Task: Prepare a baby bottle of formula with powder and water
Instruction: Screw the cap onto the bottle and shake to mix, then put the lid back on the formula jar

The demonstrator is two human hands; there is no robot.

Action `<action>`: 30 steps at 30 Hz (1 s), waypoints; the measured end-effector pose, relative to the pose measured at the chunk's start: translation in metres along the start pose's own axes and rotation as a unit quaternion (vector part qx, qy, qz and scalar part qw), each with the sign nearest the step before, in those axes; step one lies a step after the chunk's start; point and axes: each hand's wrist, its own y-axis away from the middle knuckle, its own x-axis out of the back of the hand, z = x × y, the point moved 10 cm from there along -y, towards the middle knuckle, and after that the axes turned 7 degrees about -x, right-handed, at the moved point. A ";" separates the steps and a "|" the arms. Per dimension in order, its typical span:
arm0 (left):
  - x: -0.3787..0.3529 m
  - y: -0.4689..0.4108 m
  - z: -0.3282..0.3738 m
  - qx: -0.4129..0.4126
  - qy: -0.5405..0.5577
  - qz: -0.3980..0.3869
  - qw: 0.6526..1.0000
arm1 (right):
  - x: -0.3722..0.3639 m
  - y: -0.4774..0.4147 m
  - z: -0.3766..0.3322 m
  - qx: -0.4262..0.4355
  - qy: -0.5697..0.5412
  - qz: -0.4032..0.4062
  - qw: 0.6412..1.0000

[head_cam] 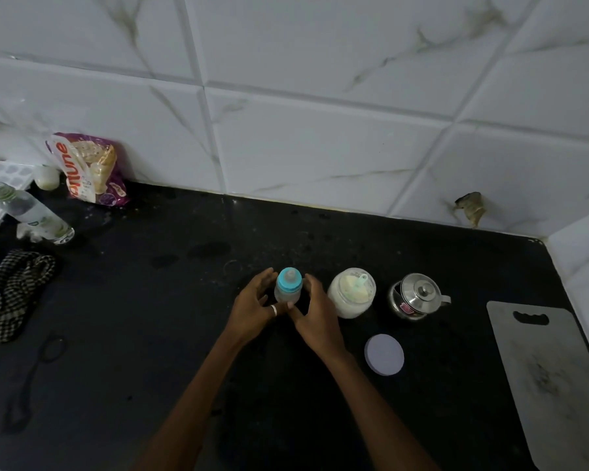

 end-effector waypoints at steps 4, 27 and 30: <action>0.003 0.014 -0.003 0.005 -0.006 0.012 1.000 | 0.006 0.013 0.006 -0.003 -0.006 0.004 1.000; -0.077 0.099 -0.011 0.023 -0.031 0.001 0.999 | 0.123 0.092 0.100 0.008 0.102 0.063 0.993; -0.088 0.099 -0.008 0.023 -0.032 -0.002 0.999 | 0.128 0.086 0.111 -0.011 0.168 0.040 0.985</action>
